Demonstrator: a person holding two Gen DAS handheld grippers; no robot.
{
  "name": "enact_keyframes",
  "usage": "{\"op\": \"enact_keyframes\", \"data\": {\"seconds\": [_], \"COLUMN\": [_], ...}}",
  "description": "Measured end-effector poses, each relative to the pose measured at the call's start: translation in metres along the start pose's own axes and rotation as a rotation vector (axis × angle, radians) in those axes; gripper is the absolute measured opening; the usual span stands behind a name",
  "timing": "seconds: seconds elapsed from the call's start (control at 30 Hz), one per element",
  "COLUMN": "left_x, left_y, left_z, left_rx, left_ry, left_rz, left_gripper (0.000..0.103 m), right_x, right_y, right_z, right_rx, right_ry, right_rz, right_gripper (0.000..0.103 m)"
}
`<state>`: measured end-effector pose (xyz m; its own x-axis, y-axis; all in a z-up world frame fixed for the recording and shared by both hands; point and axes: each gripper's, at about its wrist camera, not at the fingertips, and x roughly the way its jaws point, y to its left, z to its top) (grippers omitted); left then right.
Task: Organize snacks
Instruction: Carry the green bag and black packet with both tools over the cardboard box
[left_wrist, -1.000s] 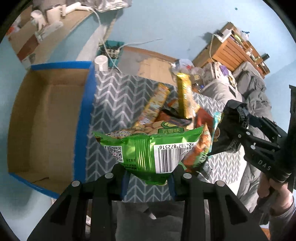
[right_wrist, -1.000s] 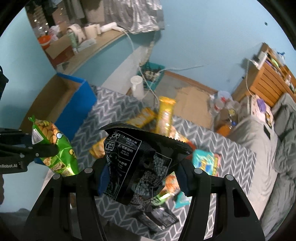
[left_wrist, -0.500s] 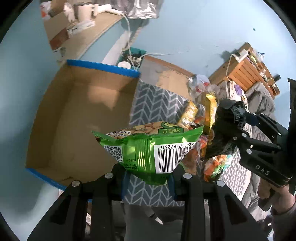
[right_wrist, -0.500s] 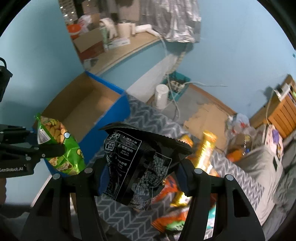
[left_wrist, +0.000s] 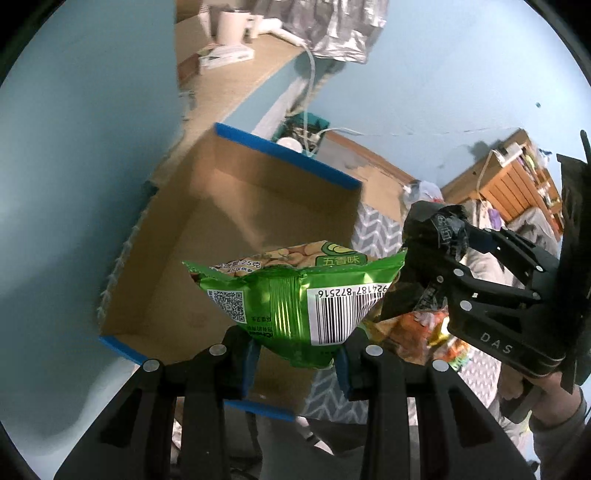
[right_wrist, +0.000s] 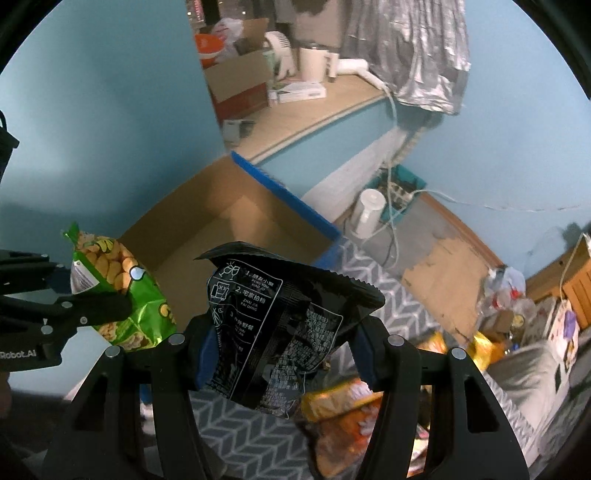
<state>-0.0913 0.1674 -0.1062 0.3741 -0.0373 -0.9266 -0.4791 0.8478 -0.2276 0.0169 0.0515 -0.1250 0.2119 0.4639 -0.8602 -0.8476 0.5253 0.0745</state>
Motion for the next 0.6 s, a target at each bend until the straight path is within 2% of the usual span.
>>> {"op": "enact_keyframes", "data": {"seconds": [0.3, 0.6], "left_x": [0.014, 0.031], "left_y": [0.039, 0.056], "left_z": [0.007, 0.010], "left_rx": [-0.036, -0.053], "left_ry": [-0.009, 0.004], "left_rz": [0.086, 0.145], "left_gripper": [0.035, 0.035], "right_x": [0.030, 0.053], "right_y": [0.026, 0.043], "right_z": [0.020, 0.029], "right_rx": [-0.019, -0.040], "right_ry": [0.036, 0.083], "right_rz": [0.039, 0.054], "right_gripper": [0.060, 0.063]}}
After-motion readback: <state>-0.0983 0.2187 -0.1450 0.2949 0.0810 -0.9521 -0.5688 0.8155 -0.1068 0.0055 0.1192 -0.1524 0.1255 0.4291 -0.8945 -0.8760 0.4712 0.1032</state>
